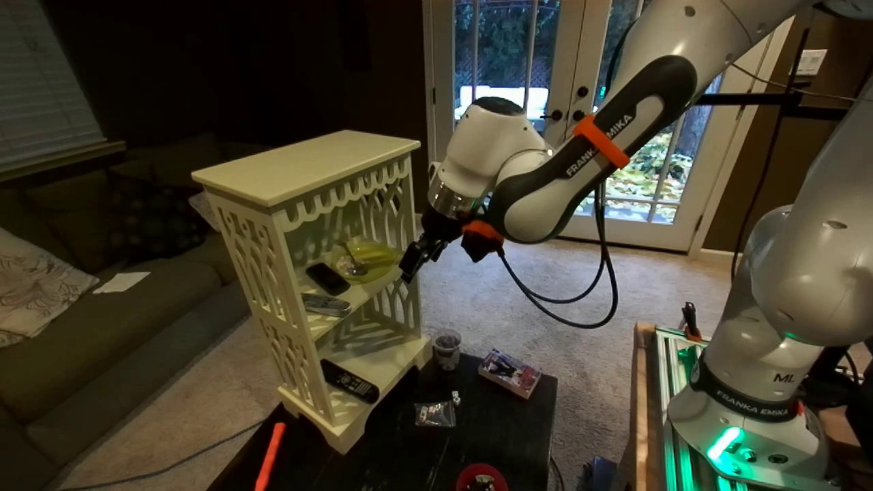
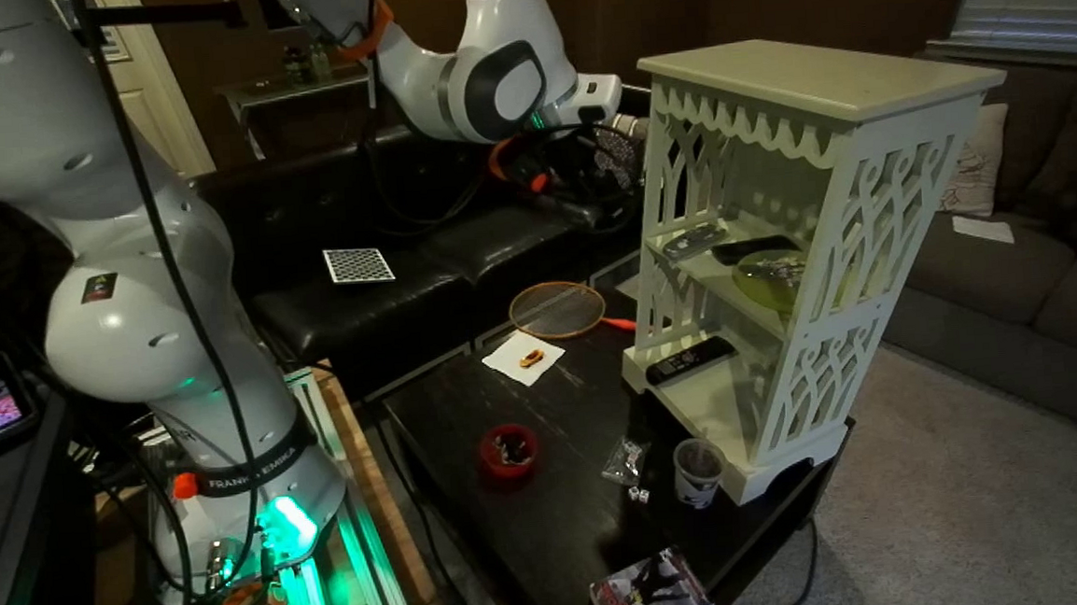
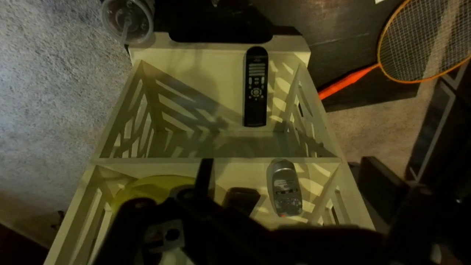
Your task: Remove the grey remote from the shelf
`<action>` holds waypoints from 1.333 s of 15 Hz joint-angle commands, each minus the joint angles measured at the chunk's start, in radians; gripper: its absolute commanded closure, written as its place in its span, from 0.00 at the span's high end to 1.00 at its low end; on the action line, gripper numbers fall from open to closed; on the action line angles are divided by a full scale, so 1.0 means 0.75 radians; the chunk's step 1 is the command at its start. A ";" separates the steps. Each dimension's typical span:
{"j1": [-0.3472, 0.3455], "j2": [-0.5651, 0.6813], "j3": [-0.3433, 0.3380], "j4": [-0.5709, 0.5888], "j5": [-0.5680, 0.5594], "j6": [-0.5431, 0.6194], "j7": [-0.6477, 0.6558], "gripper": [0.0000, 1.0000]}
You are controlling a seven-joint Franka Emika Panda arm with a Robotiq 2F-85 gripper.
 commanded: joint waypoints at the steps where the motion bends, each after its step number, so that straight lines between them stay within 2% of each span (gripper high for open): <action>1: -0.071 0.090 0.013 -0.033 -0.123 0.279 0.098 1.00; 4: -0.140 0.179 0.014 -0.016 -0.266 0.438 0.156 1.00; 7: -0.143 0.268 -0.018 0.033 -0.325 0.512 0.142 1.00; 8: -0.122 0.305 -0.031 0.052 -0.318 0.526 0.126 1.00; 9: 0.004 0.328 -0.106 0.049 -0.072 0.536 -0.087 1.00; 10: 0.021 0.367 -0.112 0.066 -0.040 0.547 -0.111 1.00; 11: -0.022 0.446 -0.041 0.091 -0.155 0.563 -0.019 1.00; 12: -0.035 0.319 -0.071 0.032 -0.128 0.510 -0.038 1.00; 15: -0.028 0.356 -0.066 0.045 -0.129 0.511 -0.036 1.00; 16: 0.049 0.353 -0.130 0.049 0.054 0.545 -0.128 1.00; 17: 0.085 0.372 -0.210 0.076 -0.048 0.565 -0.013 1.00; 19: 0.214 0.419 -0.344 0.120 0.016 0.591 -0.033 1.00; 20: 0.253 0.477 -0.367 0.150 0.027 0.634 -0.038 1.00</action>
